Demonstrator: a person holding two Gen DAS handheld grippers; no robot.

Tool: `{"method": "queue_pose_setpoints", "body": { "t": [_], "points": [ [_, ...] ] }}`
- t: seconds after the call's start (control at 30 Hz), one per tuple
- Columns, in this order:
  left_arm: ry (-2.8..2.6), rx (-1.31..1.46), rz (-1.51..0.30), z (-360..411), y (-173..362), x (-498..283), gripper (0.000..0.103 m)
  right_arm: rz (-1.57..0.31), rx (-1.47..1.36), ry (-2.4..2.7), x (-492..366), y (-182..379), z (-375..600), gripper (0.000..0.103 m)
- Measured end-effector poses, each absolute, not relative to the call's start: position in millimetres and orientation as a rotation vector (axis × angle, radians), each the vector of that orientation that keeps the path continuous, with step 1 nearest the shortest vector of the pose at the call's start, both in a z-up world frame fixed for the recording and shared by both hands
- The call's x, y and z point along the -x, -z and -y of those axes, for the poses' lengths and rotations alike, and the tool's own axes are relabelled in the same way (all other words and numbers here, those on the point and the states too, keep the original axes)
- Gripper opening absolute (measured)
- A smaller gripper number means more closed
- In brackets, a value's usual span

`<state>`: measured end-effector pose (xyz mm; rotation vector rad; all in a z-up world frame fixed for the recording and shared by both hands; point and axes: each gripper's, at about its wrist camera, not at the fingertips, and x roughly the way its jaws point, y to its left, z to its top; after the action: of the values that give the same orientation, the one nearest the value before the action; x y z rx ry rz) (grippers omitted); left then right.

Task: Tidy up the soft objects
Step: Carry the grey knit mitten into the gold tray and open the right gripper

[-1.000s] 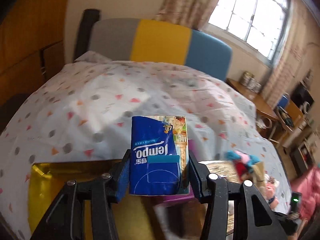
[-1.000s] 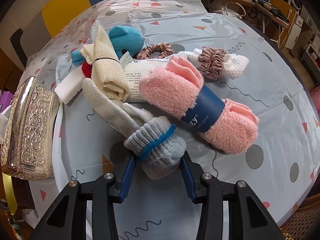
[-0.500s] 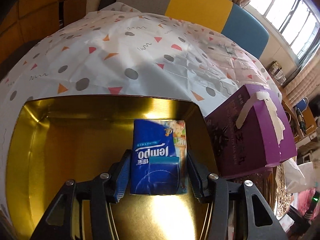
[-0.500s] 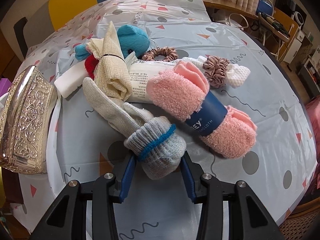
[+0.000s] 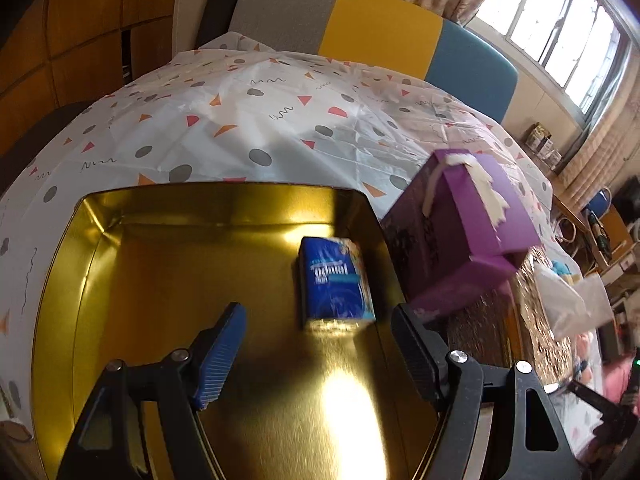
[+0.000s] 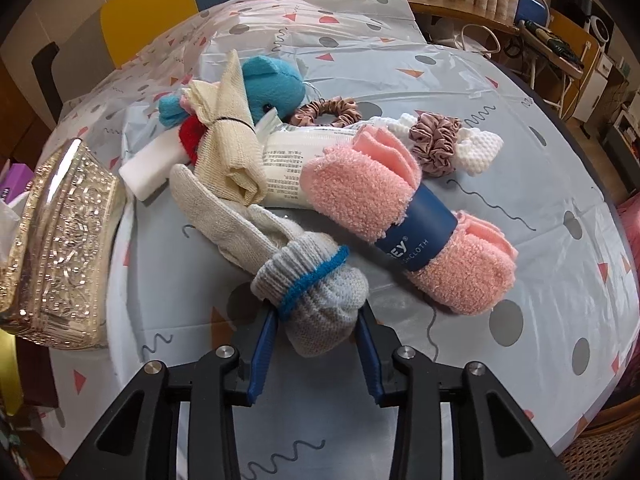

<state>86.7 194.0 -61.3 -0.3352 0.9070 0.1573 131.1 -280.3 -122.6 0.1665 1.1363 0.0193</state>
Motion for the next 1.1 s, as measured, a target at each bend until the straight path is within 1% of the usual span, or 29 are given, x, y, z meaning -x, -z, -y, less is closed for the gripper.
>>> {"method": "queue_pose_setpoints", "body": {
  "t": [0.2, 0.37, 0.43, 0.53, 0.57, 0.6, 0.73, 0.77, 0.8, 0.83, 0.87, 0.97, 1.1],
  "points": [
    [-0.132, 0.336, -0.899, -186.8, 57.0, -64.4, 0.076, -1.075, -0.277, -0.102, -115.5, 103.6, 283.5, 0.027],
    [-0.115, 0.334, -0.891, -182.6, 53.5, -52.7, 0.076, -1.105, -0.266, -0.108, -114.8, 106.1, 277.4, 0.028],
    [-0.114, 0.341, -0.889, -183.3, 53.1, -48.9, 0.076, -1.135, -0.279, -0.136, -118.7, 110.9, 276.3, 0.035],
    [-0.113, 0.342, -0.886, -184.7, 52.5, -43.1, 0.076, -1.156, -0.216, -0.097, -122.2, 114.1, 272.1, 0.051],
    [-0.117, 0.334, -0.883, -184.9, 52.1, -40.9, 0.076, -1.161, -0.165, -0.074, -125.4, 116.6, 269.1, 0.062],
    [-0.118, 0.326, -0.882, -184.9, 52.0, -39.0, 0.076, -1.165, -0.125, -0.056, -126.3, 118.9, 266.1, 0.068],
    [-0.126, 0.303, -0.872, -185.7, 50.5, -29.4, 0.076, -1.189, -0.072, -0.047, -140.3, 130.0, 258.2, 0.070],
    [-0.129, 0.302, -0.871, -186.2, 50.7, -26.7, 0.076, -1.183, -0.045, -0.043, -143.6, 131.6, 254.6, 0.070],
    [-0.131, 0.304, -0.871, -187.1, 51.0, -24.5, 0.076, -1.171, -0.023, -0.041, -146.0, 132.8, 251.6, 0.064],
    [-0.134, 0.305, -0.873, -188.1, 51.6, -22.3, 0.076, -1.155, -0.015, -0.051, -146.1, 132.7, 248.5, 0.053],
    [-0.136, 0.306, -0.875, -189.1, 52.4, -20.0, 0.076, -1.150, -0.010, -0.060, -145.7, 132.5, 245.7, 0.044],
    [-0.145, 0.315, -0.880, -193.6, 54.5, -14.6, 0.076, -1.126, 0.009, -0.059, -138.3, 127.7, 240.8, 0.037],
    [-0.164, 0.315, -0.876, -201.0, 54.9, -10.5, 0.076, -1.086, -0.074, -0.097, -119.5, 109.4, 247.8, 0.036]
  ]
}}
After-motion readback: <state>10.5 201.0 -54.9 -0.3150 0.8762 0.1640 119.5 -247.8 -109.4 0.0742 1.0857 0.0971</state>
